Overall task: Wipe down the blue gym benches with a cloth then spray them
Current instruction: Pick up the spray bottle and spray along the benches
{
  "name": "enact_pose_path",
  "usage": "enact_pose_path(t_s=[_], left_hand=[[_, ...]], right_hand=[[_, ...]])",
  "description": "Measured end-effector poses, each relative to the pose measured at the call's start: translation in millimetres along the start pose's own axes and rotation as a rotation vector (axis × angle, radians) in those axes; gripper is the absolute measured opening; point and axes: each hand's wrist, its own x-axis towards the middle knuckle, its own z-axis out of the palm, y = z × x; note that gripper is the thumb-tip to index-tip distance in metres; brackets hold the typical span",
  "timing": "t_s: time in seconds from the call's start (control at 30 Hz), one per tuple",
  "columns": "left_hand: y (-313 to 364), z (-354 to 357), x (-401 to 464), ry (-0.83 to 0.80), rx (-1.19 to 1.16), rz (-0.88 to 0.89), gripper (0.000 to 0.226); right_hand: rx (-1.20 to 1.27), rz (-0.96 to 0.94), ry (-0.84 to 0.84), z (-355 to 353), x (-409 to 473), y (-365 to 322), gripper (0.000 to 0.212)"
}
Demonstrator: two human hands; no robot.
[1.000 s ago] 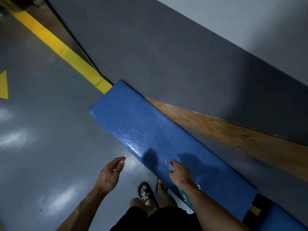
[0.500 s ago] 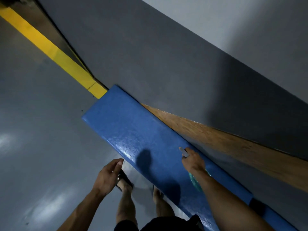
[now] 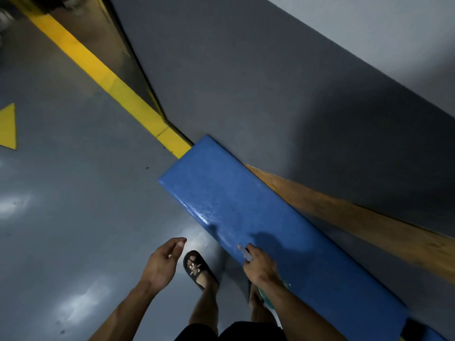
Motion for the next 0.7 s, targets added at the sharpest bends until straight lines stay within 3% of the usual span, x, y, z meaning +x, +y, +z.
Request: enact_pose_path(t_s=[0.37, 0.53, 0.7], left_hand=[[-27.7, -93.0, 26.5, 0.024, -0.044, 0.039, 0.021], [-24.8, -111.4, 32.6, 0.025, -0.048, 0.064, 0.022], [-26.5, -121.6, 42.5, 0.023, -0.047, 0.078, 0.023]], right_hand=[[0.078, 0.189, 0.178, -54.7, 34.3, -56.7, 0.035], [0.153, 0.238, 0.272, -71.1, 39.7, -59.4, 0.022], [-0.026, 0.131, 0.121, -60.7, 41.4, -81.5, 0.044]])
